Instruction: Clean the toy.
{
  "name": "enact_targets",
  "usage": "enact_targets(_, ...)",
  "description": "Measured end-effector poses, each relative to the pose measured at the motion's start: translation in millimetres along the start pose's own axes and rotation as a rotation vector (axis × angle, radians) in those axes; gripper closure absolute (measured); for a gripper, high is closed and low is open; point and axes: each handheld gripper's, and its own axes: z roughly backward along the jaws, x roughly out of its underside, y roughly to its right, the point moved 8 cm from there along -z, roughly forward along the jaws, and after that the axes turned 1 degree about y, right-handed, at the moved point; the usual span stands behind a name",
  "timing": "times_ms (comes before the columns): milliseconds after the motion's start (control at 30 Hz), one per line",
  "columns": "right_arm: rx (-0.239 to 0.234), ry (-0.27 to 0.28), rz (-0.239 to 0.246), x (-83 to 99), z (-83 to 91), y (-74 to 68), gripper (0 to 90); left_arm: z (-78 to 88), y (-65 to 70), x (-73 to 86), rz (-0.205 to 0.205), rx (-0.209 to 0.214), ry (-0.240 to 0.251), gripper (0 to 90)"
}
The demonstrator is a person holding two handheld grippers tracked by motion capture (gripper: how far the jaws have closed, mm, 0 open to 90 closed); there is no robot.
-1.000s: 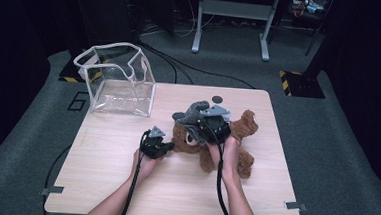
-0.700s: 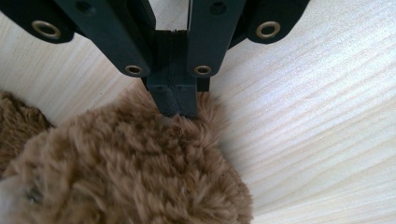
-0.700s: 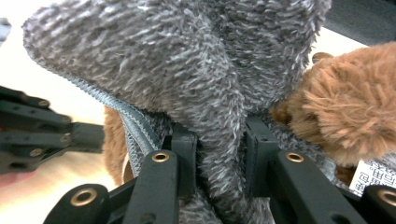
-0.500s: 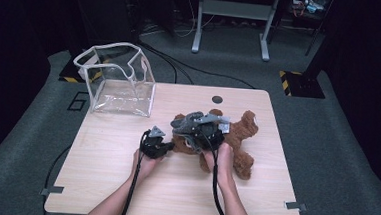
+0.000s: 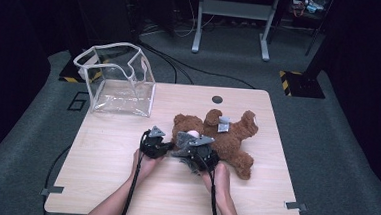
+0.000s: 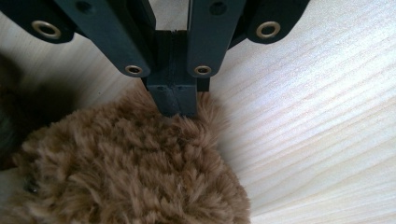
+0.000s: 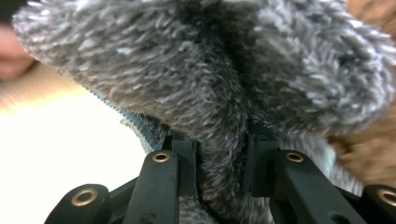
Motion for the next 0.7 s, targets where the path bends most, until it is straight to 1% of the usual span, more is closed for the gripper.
enact_targets(67, -0.013, -0.015, 0.014, 3.7, -5.0, -3.1, 70.5, 0.0, -0.2, 0.0, 0.000, -0.002, -0.001, 90.0)
enact_targets(133, -0.017, -0.018, 0.011, 2.8, -2.8, -3.9, 70.4, 0.0, -0.4, -0.1, 0.002, -0.003, 0.000, 90.0)
enact_targets(200, -0.029, 0.012, -0.001, -3.9, 6.1, -1.0, 70.6, -0.1, -0.6, -0.3, 0.005, -0.001, 0.005, 90.0)
enact_targets(300, -0.019, 0.088, -0.022, -20.9, 26.5, 9.1, 70.8, -0.2, -0.5, -0.1, 0.003, -0.005, 0.000, 90.0)
enact_targets(367, 0.008, 0.133, -0.027, -34.6, 38.7, 16.7, 70.8, -0.4, -0.3, 0.0, 0.001, -0.008, -0.001, 90.0)
enact_targets(433, 0.038, 0.154, -0.037, -47.7, 46.3, 22.8, 70.8, -0.3, -0.4, 0.0, 0.002, -0.007, -0.003, 90.0)
enact_targets(467, 0.043, 0.161, -0.029, -54.1, 47.7, 26.3, 70.7, 0.1, -0.7, 0.4, -0.005, -0.005, -0.008, 90.0)
enact_targets(567, 0.067, 0.168, -0.045, -71.2, 44.7, 35.8, 70.6, -0.1, -0.9, -0.1, -0.003, -0.007, 0.000, 90.0)
enact_targets(633, 0.089, 0.171, -0.055, -80.6, 38.5, 43.1, 70.6, 0.3, -0.7, 0.1, 0.000, -0.005, -0.001, 90.0)
enact_targets(667, 0.107, 0.170, -0.056, -84.3, 34.0, 47.5, 70.6, 0.4, -0.2, 0.2, 0.003, -0.001, -0.001, 90.0)
enact_targets(700, 0.116, 0.164, -0.068, -86.5, 29.3, 50.8, 70.7, 0.9, -0.9, 0.4, -0.005, -0.002, -0.005, 90.0)
